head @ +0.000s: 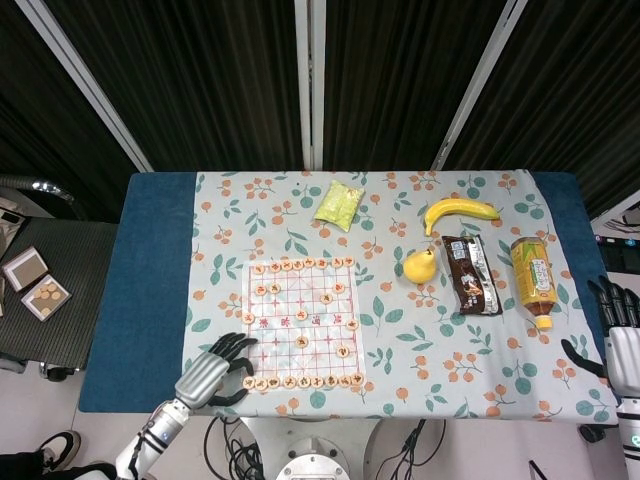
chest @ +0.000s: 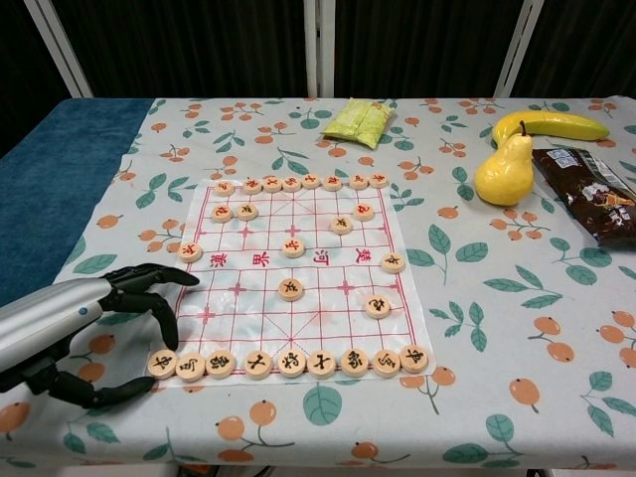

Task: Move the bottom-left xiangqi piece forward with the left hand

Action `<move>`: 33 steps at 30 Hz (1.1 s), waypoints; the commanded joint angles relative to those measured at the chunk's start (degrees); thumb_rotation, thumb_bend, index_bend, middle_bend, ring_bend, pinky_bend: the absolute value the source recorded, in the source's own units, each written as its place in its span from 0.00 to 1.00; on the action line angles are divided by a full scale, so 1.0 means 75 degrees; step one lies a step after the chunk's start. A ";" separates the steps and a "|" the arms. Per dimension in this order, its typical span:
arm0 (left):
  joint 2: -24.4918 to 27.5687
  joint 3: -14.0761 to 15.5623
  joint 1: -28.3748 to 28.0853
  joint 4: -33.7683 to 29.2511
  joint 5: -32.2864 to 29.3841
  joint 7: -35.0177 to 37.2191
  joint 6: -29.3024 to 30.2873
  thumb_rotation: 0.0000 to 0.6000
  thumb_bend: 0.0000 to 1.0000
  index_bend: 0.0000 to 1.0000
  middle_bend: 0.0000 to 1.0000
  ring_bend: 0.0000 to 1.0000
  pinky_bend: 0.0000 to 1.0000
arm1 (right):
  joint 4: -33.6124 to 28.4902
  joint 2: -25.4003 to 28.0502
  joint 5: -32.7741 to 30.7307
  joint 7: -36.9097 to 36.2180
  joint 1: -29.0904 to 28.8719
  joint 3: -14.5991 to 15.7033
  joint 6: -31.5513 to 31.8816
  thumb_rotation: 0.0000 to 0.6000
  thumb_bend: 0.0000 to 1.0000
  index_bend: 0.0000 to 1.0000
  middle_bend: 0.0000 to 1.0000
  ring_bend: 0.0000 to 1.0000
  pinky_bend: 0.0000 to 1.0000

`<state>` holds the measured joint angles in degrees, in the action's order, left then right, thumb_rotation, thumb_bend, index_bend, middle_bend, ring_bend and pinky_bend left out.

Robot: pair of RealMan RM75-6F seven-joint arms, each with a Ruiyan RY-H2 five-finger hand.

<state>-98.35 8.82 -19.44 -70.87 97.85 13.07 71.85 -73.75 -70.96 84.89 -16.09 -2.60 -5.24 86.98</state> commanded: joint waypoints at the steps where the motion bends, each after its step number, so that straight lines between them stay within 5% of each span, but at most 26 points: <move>1: 0.0004 0.0012 -0.0007 0.0004 -0.0021 0.0001 -0.0032 1.00 0.31 0.45 0.09 0.00 0.00 | -0.0020 0.0012 0.0003 0.0005 0.0011 0.0001 0.0015 1.00 0.14 0.00 0.00 0.00 0.00; 21: 0.0394 -0.0134 -0.0011 -0.0456 -0.0007 0.0263 0.0386 1.00 0.33 0.52 0.10 0.00 0.00 | -0.0032 0.0015 -0.0005 0.0029 0.0014 -0.0004 -0.0002 1.00 0.15 0.00 0.00 0.00 0.00; 33: 0.0605 -0.1054 -0.0804 -0.0795 -0.0918 0.0591 -0.0712 1.00 0.33 0.51 0.10 0.00 0.00 | -0.0224 0.0096 0.0212 -0.0144 -0.0049 -0.0032 0.0150 1.00 0.14 0.00 0.00 0.00 0.00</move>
<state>-93.12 2.59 -23.90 -77.73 93.05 16.82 68.95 -75.10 -70.46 86.13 -16.97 -2.91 -5.44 87.68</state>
